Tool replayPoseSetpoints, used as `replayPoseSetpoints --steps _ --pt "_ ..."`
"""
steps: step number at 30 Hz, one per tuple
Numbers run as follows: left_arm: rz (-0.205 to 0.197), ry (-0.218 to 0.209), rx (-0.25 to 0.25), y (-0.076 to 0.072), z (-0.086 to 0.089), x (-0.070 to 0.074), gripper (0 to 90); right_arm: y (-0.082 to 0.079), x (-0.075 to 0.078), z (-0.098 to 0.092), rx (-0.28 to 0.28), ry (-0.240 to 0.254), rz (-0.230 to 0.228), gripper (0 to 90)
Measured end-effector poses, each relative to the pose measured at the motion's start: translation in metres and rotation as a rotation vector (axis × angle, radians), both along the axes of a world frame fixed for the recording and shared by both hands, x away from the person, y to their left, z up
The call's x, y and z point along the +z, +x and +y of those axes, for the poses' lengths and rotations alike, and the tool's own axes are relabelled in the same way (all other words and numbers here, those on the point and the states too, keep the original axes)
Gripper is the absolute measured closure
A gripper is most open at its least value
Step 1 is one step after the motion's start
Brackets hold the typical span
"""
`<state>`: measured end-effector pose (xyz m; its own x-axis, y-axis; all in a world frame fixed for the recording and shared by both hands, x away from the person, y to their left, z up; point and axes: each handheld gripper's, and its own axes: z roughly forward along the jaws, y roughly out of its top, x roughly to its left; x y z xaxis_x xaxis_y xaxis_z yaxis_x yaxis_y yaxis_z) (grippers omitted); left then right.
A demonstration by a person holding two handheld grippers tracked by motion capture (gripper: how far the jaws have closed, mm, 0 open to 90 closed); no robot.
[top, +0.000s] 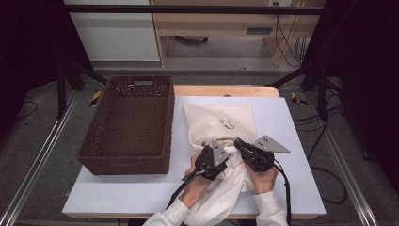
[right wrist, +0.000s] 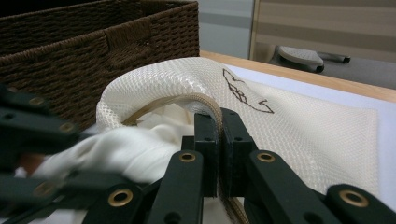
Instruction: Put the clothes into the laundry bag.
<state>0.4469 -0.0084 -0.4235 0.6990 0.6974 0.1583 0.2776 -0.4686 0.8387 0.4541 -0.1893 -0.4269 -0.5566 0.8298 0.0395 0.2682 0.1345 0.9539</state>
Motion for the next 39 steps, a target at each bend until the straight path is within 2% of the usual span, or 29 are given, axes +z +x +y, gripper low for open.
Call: replayPoseSetpoints --steps 3,5,8,11,14,15,17,18,19,21,25,27,29,31,32,34,35,37,39 --pt "0.002 0.04 0.02 0.015 -0.005 -0.001 76.5 -0.001 0.001 -0.002 -0.009 0.008 -0.004 87.1" --pt "0.024 0.042 0.031 0.027 -0.007 -0.003 76.0 -0.001 0.002 -0.003 -0.006 0.017 -0.005 87.1" --pt "0.039 0.072 0.05 0.043 -0.01 -0.009 73.1 -0.002 0.003 -0.003 -0.008 0.017 -0.005 87.1" --pt "0.05 0.079 0.044 0.052 -0.011 -0.015 72.0 -0.002 0.003 -0.003 -0.009 0.016 -0.003 87.1" --pt "0.021 0.094 0.026 0.05 -0.011 -0.016 69.7 -0.001 0.002 -0.003 -0.012 0.015 -0.001 87.1" --pt "0.021 0.088 0.028 0.048 -0.009 -0.015 66.1 -0.001 0.002 -0.004 -0.014 0.016 0.004 87.1" --pt "0.057 0.03 0.009 0.041 -0.001 -0.009 56.7 -0.001 0.001 -0.004 -0.013 0.013 0.007 87.1" --pt "0.063 0.009 -0.002 0.039 0.002 -0.007 48.3 0.0 0.001 -0.004 -0.01 0.009 0.007 87.1" --pt "0.07 -0.014 -0.02 0.034 0.006 -0.004 43.8 0.0 0.001 -0.003 -0.01 0.009 0.008 87.1" --pt "0.062 -0.033 -0.038 0.023 0.015 0.0 35.8 0.0 0.0 -0.002 -0.009 0.005 0.007 87.1" --pt "0.031 -0.027 -0.028 0.001 0.036 0.0 30.5 -0.001 0.0 -0.002 -0.009 0.001 0.006 87.1" --pt "0.04 -0.043 -0.02 -0.005 0.045 -0.005 30.1 0.0 0.001 -0.003 -0.011 0.004 0.008 87.1" --pt "0.044 -0.032 0.006 -0.007 0.052 -0.013 33.1 0.0 0.0 -0.003 -0.011 0.004 0.009 87.1" --pt "0.081 -0.004 0.031 -0.001 0.055 -0.025 38.9 0.0 0.0 -0.002 -0.01 0.003 0.009 87.1" --pt "0.097 -0.01 0.039 0.003 0.055 -0.03 43.9 0.0 0.0 -0.001 -0.009 0.001 0.01 87.1" --pt "0.088 -0.021 0.059 0.008 0.055 -0.035 57.1 0.0 0.0 -0.001 -0.009 0.0 0.009 87.1" --pt "0.086 -0.04 0.058 0.009 0.056 -0.035 67.9 0.0 0.0 -0.002 -0.008 0.001 0.01 87.1" --pt "0.076 -0.074 0.056 0.009 0.056 -0.029 82.5 0.0 0.0 -0.003 -0.006 0.002 0.006 87.1" --pt "0.049 -0.071 0.044 0.007 0.052 -0.018 86.4 0.0 0.0 -0.002 -0.008 0.005 0.007 87.1"
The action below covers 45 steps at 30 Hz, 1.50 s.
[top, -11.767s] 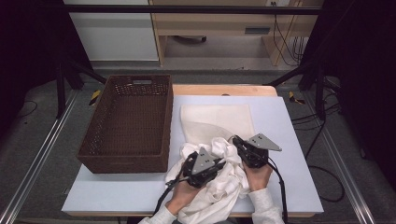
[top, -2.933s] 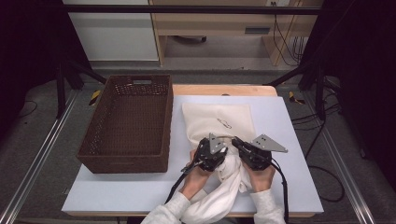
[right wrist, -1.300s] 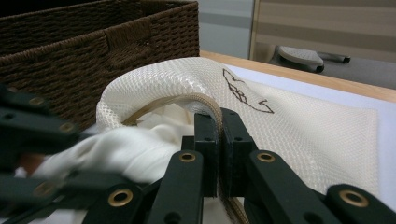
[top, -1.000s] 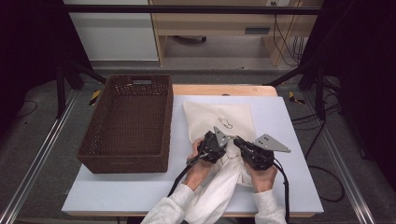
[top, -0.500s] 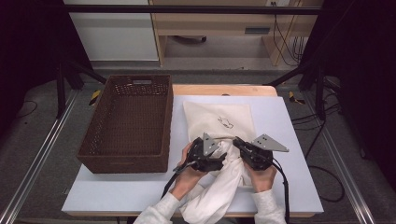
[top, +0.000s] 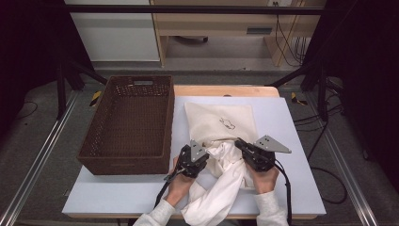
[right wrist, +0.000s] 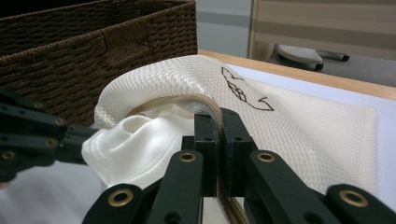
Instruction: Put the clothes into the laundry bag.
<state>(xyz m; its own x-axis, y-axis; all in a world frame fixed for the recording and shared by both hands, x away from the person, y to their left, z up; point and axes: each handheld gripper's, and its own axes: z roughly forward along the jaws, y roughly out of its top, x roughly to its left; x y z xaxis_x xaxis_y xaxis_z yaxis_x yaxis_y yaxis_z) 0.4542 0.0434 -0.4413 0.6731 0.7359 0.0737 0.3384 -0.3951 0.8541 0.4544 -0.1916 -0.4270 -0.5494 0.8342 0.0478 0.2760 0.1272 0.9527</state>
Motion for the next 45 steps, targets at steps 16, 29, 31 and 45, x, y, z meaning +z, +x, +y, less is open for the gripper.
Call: replayPoseSetpoints --steps 16,29,31,45 --pt "-0.099 0.004 -0.032 0.026 -0.056 0.03 87.1 -0.001 0.004 -0.009 -0.03 0.03 -0.008 87.2" --pt "-0.072 0.066 -0.008 0.05 -0.063 0.007 77.1 0.001 0.002 -0.009 -0.046 0.025 0.015 87.2" --pt "-0.069 0.021 -0.006 0.04 -0.056 0.012 67.5 0.001 0.002 -0.009 -0.043 0.024 0.013 87.2" --pt "0.009 -0.029 -0.034 -0.028 -0.017 -0.003 38.2 0.0 0.002 -0.007 -0.042 0.012 0.006 87.1"
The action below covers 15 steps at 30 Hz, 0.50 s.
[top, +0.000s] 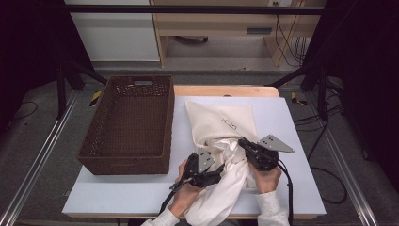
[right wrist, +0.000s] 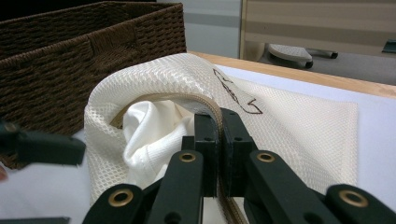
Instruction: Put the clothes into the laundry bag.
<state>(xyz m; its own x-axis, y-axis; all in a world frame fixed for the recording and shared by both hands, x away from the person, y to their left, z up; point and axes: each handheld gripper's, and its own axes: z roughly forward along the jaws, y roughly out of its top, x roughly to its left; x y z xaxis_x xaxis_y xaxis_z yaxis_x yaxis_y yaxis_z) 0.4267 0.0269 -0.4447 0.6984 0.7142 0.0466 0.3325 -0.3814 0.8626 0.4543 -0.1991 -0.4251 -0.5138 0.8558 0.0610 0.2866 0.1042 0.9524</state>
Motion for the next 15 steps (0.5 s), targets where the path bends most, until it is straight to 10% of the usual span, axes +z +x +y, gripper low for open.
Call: replayPoseSetpoints --steps 8,15 --pt "0.039 -0.031 0.009 0.017 -0.015 -0.005 55.0 0.0 0.0 0.0 0.005 0.001 0.002 87.2" --pt "0.055 0.061 0.022 0.011 -0.006 -0.009 88.9 0.0 0.0 0.0 0.007 -0.001 0.0 87.2"
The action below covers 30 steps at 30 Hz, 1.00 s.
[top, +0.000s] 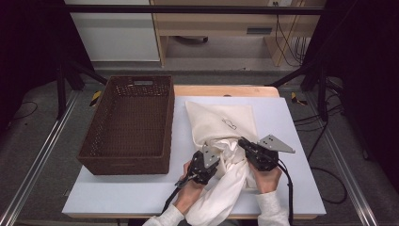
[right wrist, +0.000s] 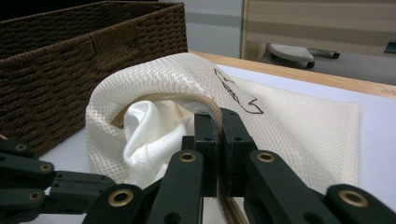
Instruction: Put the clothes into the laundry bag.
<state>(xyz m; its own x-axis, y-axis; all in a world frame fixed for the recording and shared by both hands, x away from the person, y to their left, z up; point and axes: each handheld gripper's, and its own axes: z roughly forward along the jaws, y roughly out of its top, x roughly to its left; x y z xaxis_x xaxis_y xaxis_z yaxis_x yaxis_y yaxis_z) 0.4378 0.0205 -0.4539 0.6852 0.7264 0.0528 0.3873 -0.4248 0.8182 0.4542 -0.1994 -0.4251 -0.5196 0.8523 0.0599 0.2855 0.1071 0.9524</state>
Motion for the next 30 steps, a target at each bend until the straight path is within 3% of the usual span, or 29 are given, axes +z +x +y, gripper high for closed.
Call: replayPoseSetpoints --steps 3,4,6,8,11,14,18,23,30 --pt "0.01 -0.044 -0.013 -0.002 0.011 -0.003 88.8 0.0 0.0 0.0 0.0 0.002 0.001 87.2" --pt "0.001 -0.066 -0.011 -0.003 0.013 -0.001 84.4 0.0 0.0 0.0 0.001 0.003 0.002 87.1" --pt "0.003 -0.106 -0.022 -0.002 0.013 0.004 64.7 0.001 0.0 0.0 0.002 0.001 0.002 87.2" --pt "-0.02 -0.1 -0.025 -0.002 0.006 0.009 54.7 0.0 0.0 0.0 0.002 -0.001 0.004 87.1" --pt "-0.022 -0.073 -0.032 0.001 -0.008 0.01 48.2 0.0 0.0 0.0 0.002 0.0 0.004 87.2" --pt "0.011 -0.022 -0.031 0.006 -0.015 0.006 51.1 0.0 0.0 0.0 0.004 0.0 0.003 87.1" --pt "0.041 -0.042 -0.032 0.007 -0.008 0.001 65.3 0.0 0.0 0.0 0.005 0.001 0.003 87.1" --pt "0.054 -0.02 -0.035 0.003 0.001 -0.004 80.8 0.0 -0.001 0.001 0.007 -0.001 0.004 87.1" --pt "0.045 -0.02 -0.036 -0.019 0.013 -0.005 84.7 0.0 -0.001 0.0 0.008 -0.003 0.001 87.2"
